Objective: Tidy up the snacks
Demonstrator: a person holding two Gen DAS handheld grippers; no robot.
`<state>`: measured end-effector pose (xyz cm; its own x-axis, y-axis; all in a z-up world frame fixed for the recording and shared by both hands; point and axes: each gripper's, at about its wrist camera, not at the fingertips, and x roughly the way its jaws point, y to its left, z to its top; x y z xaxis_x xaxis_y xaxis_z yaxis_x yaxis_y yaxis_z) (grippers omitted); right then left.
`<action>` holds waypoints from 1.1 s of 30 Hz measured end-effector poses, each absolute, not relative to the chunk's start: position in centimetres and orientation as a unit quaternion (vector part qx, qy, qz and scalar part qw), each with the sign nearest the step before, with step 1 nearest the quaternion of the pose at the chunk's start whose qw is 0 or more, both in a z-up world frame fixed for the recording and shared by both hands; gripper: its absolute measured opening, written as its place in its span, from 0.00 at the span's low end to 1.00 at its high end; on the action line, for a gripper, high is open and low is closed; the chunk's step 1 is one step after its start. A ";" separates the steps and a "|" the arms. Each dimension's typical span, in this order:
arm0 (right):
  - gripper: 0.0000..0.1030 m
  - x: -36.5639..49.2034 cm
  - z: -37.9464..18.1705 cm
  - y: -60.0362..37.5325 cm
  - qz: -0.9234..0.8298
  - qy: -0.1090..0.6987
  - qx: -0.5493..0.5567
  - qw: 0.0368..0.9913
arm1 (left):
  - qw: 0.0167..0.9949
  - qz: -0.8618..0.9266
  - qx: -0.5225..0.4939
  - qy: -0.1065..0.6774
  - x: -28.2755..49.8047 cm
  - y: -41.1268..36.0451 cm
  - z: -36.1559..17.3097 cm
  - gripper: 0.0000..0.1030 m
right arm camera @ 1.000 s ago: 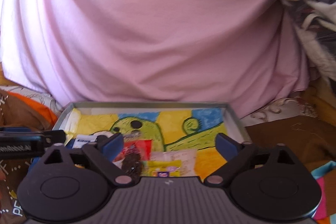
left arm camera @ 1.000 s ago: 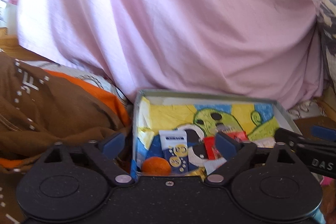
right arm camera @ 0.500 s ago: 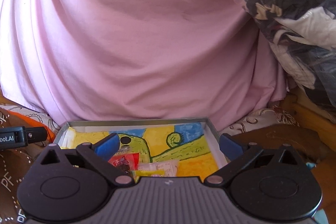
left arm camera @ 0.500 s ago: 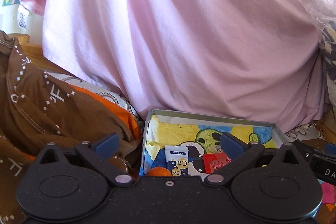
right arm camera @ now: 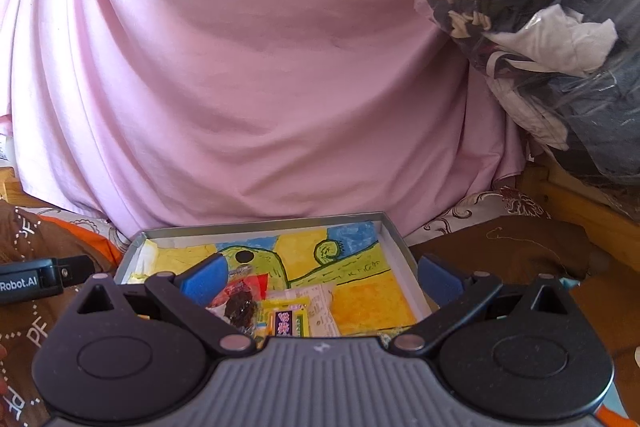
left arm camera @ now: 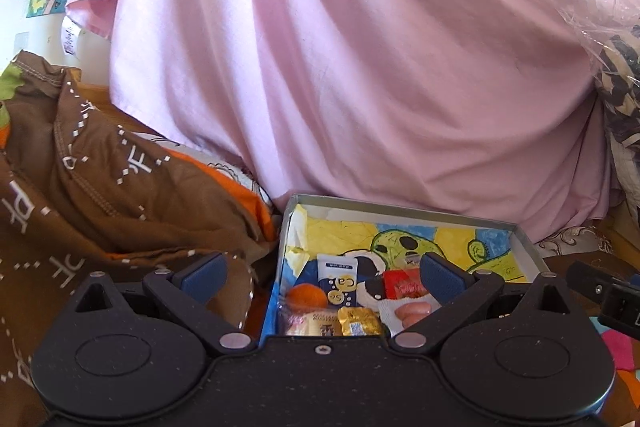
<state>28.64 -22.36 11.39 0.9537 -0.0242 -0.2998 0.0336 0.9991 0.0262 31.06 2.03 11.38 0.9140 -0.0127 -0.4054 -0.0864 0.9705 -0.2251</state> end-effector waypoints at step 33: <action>1.00 23.1 10.2 -22.2 0.006 0.103 -0.027 0.994 | 0.980 0.025 -0.096 0.170 24.6 0.6 10.6 0.99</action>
<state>23.10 -22.24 10.24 0.9787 0.0057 -0.2051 -0.0168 0.9985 -0.0522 24.65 0.61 10.58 0.9409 0.0163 -0.3383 -0.0814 0.9804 -0.1794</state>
